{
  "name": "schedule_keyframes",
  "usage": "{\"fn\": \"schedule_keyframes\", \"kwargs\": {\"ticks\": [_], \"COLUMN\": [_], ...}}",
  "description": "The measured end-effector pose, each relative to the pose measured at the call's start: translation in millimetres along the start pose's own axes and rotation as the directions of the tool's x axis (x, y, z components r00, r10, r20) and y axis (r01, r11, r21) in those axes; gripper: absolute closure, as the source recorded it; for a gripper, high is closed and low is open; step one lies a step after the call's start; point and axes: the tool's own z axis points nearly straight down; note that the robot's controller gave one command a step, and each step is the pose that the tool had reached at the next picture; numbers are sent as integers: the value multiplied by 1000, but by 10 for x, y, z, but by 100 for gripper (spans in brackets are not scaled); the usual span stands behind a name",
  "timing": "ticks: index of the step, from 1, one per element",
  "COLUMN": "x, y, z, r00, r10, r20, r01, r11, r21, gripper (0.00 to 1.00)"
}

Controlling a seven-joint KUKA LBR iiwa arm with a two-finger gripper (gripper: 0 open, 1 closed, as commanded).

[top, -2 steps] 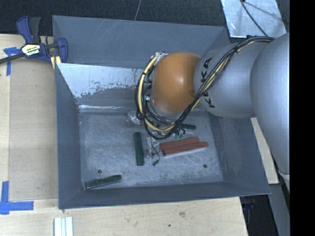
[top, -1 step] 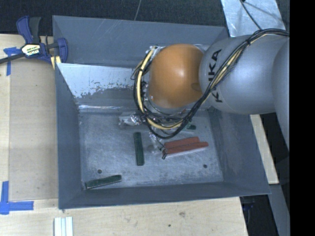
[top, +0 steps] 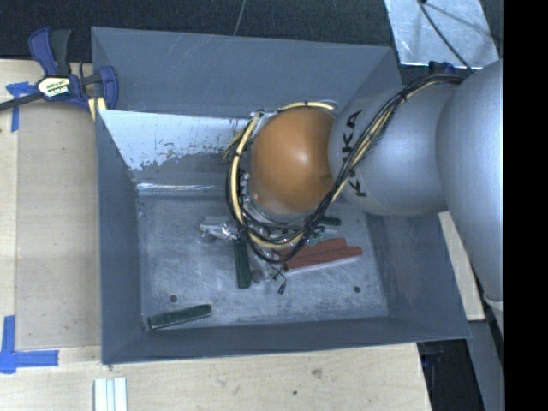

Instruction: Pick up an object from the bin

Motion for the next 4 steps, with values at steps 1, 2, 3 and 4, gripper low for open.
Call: {"fn": "schedule_keyframes", "kwargs": {"ticks": [1,2,3,4], "x": [-138,-138,-132,-134], "y": [60,60,61,60], "z": [-76,-76,-429,-537], "r00": [944,944,944,944], "r10": [-331,-330,-330,-330], "r20": [4,4,2,2], "r01": [331,330,330,330], "r11": [944,944,944,944], "r21": [1,1,0,1], "gripper": [100,100,100,100]}}
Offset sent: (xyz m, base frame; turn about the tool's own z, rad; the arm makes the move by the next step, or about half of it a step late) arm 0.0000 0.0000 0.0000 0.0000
